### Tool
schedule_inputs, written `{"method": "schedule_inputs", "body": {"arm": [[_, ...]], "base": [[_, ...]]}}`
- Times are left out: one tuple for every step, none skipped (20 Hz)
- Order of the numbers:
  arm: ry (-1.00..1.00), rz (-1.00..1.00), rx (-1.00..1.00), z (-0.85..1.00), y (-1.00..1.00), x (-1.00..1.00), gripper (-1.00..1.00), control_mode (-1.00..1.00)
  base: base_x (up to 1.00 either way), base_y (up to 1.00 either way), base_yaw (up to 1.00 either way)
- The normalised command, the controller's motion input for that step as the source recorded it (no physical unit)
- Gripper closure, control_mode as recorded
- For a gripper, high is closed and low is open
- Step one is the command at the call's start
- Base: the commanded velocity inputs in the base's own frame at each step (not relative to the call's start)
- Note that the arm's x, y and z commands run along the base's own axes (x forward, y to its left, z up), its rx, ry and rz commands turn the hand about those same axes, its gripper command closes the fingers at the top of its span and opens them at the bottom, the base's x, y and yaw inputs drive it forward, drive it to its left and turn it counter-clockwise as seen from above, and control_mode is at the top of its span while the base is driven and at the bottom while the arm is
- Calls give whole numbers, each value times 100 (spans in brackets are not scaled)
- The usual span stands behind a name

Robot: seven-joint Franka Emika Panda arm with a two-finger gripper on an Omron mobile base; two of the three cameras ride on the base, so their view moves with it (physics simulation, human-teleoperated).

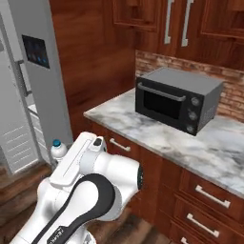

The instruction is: Take the bottled waters from the counter and place them in the freezer to freeze. Close the freezer door after placing the bottles.

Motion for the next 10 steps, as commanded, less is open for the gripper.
{"method": "schedule_inputs", "body": {"arm": [[0,0,0,0,0,0,100,100],[0,0,0,0,0,0,100,100],[0,0,0,0,0,0,100,100],[0,0,0,0,0,0,100,100],[0,0,0,0,0,0,100,100],[0,0,0,0,0,0,100,100],[0,0,0,0,0,0,100,100],[0,0,0,0,0,0,100,100],[0,0,0,0,0,0,100,100],[0,0,0,0,0,0,100,100]], "base": [[0,100,47],[0,100,43],[0,100,37],[0,100,18],[0,100,14],[4,100,13],[24,100,7],[29,100,0],[29,100,0],[41,100,-4]]}}
